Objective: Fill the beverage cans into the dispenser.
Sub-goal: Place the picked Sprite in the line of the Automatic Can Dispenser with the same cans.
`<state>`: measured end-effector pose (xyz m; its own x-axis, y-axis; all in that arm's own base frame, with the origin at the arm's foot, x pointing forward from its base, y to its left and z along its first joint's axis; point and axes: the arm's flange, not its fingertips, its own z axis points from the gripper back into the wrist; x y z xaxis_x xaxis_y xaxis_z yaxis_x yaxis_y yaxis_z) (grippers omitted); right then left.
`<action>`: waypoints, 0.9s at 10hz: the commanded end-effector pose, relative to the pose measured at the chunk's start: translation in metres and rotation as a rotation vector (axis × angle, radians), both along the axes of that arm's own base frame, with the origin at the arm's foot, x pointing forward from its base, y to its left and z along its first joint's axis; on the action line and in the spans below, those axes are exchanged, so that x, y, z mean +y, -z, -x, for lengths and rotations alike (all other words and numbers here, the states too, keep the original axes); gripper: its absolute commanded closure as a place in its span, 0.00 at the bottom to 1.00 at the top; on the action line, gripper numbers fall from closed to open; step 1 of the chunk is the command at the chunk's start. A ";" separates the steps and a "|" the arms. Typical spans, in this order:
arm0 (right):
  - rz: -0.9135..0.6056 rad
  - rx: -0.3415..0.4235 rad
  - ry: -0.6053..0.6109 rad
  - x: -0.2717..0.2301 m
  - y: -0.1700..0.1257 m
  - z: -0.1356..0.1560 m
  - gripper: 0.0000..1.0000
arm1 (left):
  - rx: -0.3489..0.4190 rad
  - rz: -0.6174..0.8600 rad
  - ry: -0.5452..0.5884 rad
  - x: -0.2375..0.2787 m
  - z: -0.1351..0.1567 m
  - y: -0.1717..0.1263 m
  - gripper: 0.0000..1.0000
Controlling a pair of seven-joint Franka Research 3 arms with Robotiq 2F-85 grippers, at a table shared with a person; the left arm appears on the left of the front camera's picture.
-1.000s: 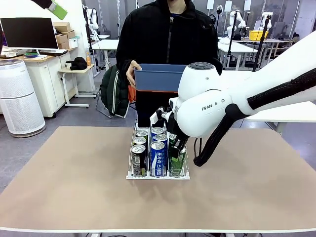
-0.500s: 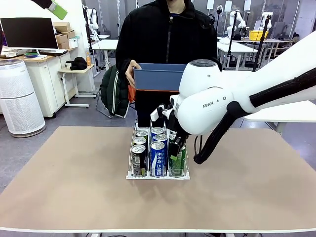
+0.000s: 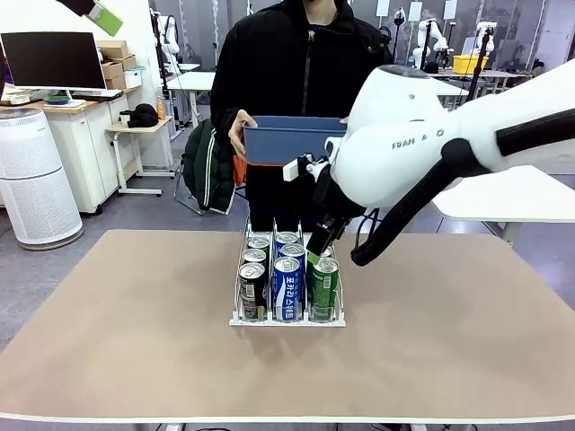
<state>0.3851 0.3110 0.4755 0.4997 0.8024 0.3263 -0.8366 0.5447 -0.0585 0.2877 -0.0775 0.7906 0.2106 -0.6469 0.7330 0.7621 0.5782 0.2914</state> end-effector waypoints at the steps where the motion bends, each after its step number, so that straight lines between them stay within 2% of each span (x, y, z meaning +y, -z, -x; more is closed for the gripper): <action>1: -0.043 0.005 -0.037 -0.016 -0.007 0.008 0.00 | 0.008 0.005 0.010 0.001 0.000 0.002 0.00; 4: -0.083 -0.029 -0.045 -0.025 -0.020 0.009 0.00 | 0.008 0.005 0.010 0.001 0.000 0.002 0.00; 5: -0.039 -0.026 -0.027 -0.015 -0.020 0.002 0.00 | 0.008 0.005 0.010 0.001 0.000 0.002 0.00; 9: -0.039 -0.026 -0.027 -0.015 -0.020 0.002 0.00 | 0.008 0.005 0.010 0.001 0.000 0.002 0.00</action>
